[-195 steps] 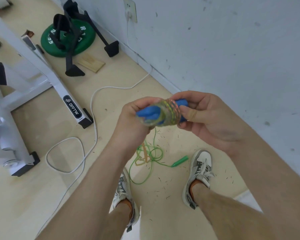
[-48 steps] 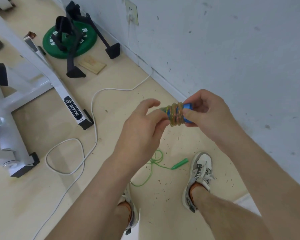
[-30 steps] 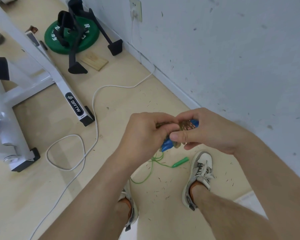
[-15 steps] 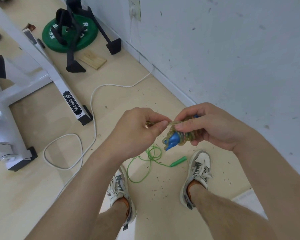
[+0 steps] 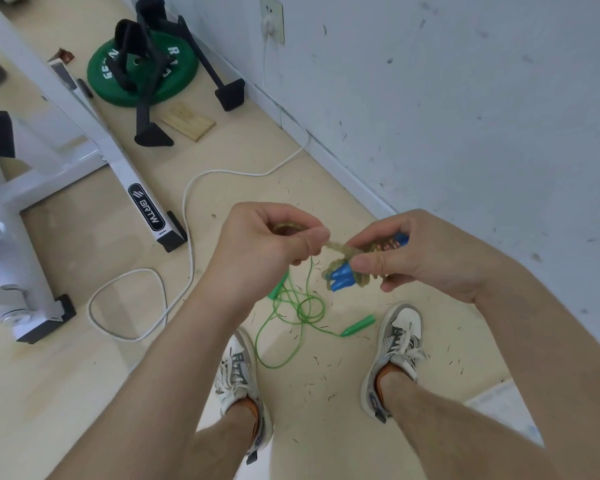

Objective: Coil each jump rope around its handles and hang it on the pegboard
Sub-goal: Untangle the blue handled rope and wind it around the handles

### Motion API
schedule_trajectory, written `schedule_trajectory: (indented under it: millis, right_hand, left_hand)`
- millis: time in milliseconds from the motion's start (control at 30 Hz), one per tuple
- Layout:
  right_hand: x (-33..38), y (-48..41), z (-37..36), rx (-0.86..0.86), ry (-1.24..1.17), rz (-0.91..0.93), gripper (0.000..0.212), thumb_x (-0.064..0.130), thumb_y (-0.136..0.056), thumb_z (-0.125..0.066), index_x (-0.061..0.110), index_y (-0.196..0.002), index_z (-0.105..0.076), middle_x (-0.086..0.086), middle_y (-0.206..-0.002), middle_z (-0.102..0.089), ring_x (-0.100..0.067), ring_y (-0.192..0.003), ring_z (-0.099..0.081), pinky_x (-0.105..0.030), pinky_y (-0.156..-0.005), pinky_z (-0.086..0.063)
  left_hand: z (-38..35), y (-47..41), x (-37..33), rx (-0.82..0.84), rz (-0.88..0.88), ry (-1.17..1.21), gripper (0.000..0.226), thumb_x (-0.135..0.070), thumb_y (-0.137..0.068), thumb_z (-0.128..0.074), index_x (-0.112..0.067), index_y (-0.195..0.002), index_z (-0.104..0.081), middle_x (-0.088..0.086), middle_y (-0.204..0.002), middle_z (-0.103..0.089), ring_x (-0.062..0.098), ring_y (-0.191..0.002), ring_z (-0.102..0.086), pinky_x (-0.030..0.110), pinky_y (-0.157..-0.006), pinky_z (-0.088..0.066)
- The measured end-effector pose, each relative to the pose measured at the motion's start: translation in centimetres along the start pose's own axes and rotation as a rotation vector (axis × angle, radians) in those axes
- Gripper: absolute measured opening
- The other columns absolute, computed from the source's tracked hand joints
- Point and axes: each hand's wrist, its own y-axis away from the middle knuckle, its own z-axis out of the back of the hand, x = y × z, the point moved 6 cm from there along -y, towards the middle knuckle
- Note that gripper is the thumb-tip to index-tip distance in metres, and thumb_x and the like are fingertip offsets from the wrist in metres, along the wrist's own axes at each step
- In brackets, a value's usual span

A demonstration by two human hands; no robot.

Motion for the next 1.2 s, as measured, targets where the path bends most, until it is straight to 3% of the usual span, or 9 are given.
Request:
schedule_trajectory:
  millis: [267, 467, 567, 633, 733, 833, 900, 1067, 1200]
  right_hand:
    - [-0.6, -0.6, 2.5, -0.400, -0.502, 0.049, 0.029, 0.028, -0.078, -0.074, 0.005, -0.096, -0.075, -0.009, -0.088, -0.073, -0.010, -0.067, -0.063, -0.019, -0.059, -0.053]
    - [-0.3, -0.7, 1.8, -0.481, -0.491, 0.082, 0.022, 0.019, -0.085, -0.073, 0.001, -0.098, -0.072, -0.017, -0.096, -0.071, -0.011, -0.069, -0.068, -0.022, -0.062, -0.056]
    - [-0.1, -0.7, 1.0, -0.379, -0.593, 0.070, 0.027, 0.020, -0.081, -0.073, -0.001, -0.099, -0.072, -0.015, -0.095, -0.074, -0.016, -0.075, -0.070, -0.024, -0.064, -0.057]
    - [0.2, -0.8, 0.2, -0.297, -0.677, 0.072, 0.033, 0.023, -0.076, -0.072, -0.001, -0.098, -0.072, -0.015, -0.094, -0.075, -0.018, -0.077, -0.070, -0.025, -0.064, -0.057]
    - [0.6, -0.9, -0.7, -0.205, -0.791, 0.098, 0.034, 0.024, -0.074, -0.071, -0.001, -0.096, -0.072, -0.015, -0.095, -0.073, -0.018, -0.079, -0.068, -0.024, -0.064, -0.058]
    - [0.7, -0.8, -0.6, -0.185, -0.876, 0.113, 0.036, 0.024, -0.076, -0.068, -0.003, -0.100, -0.071, -0.016, -0.097, -0.073, -0.018, -0.081, -0.069, -0.024, -0.066, -0.057]
    - [0.7, -0.7, 0.0, -0.237, -0.833, 0.139, 0.034, 0.022, -0.079, -0.068, -0.003, -0.101, -0.071, -0.015, -0.097, -0.074, -0.018, -0.081, -0.069, -0.024, -0.067, -0.057]
    - [0.8, -0.3, 0.7, -0.551, -0.400, 0.227, 0.007, 0.016, -0.082, -0.076, 0.013, -0.089, -0.075, -0.011, -0.085, -0.072, -0.018, -0.074, -0.071, -0.029, -0.067, -0.060]
    - [0.8, -0.3, 1.1, -0.659, -0.070, 0.272, 0.013, 0.034, -0.078, -0.080, 0.029, -0.089, -0.074, -0.002, -0.090, -0.070, -0.013, -0.078, -0.065, -0.023, -0.078, -0.055]
  left_hand:
    - [0.1, 0.0, 1.8, 0.159, 0.086, -0.420, 0.027, -0.010, -0.088, -0.061, -0.032, -0.089, -0.076, 0.000, -0.068, -0.064, 0.007, -0.061, -0.050, 0.019, -0.064, -0.044]
    - [-1.3, 0.1, 3.3, 0.407, 0.107, -0.806, 0.028, -0.017, -0.092, -0.051, -0.034, -0.088, -0.074, -0.010, -0.086, -0.071, 0.008, -0.076, -0.059, 0.022, -0.074, -0.046]
    - [-1.3, 0.2, 3.9, 0.454, 0.097, -0.951, 0.028, -0.027, -0.096, -0.047, -0.032, -0.115, -0.066, -0.014, -0.122, -0.062, 0.008, -0.115, -0.054, 0.020, -0.091, -0.038]
    - [-1.7, 0.1, 3.7, 0.432, 0.074, -0.752, 0.036, -0.031, -0.097, -0.045, -0.031, -0.132, -0.054, -0.016, -0.138, -0.051, 0.004, -0.130, -0.043, 0.020, -0.104, -0.031]
    - [-3.2, 0.2, 2.0, 0.411, 0.048, -0.152, 0.037, -0.035, -0.092, -0.049, -0.032, -0.128, -0.058, -0.017, -0.126, -0.062, -0.001, -0.121, -0.052, 0.026, -0.106, -0.036]
    - [-5.0, 0.6, 1.9, 0.424, 0.096, 0.036, 0.029, -0.032, -0.100, -0.045, -0.020, -0.121, -0.061, -0.005, -0.089, -0.072, 0.007, -0.088, -0.067, 0.020, -0.086, -0.046]
    - [-5.3, 0.4, 2.3, 0.316, 0.134, 0.076, 0.027, -0.026, -0.101, -0.044, -0.018, -0.116, -0.064, -0.008, -0.061, -0.055, 0.008, -0.059, -0.054, 0.019, -0.065, -0.045]
    - [-4.8, 0.1, 0.6, 0.033, -0.331, -0.919, 0.025, -0.029, -0.099, -0.042, -0.019, -0.079, -0.053, -0.006, -0.061, -0.043, 0.019, -0.060, -0.044, 0.032, -0.056, -0.031]
    - [-4.5, 0.3, -0.1, -0.007, -0.446, -1.048, 0.025, -0.028, -0.099, -0.041, -0.017, -0.085, -0.060, -0.003, -0.069, -0.048, 0.025, -0.065, -0.051, 0.032, -0.056, -0.032]
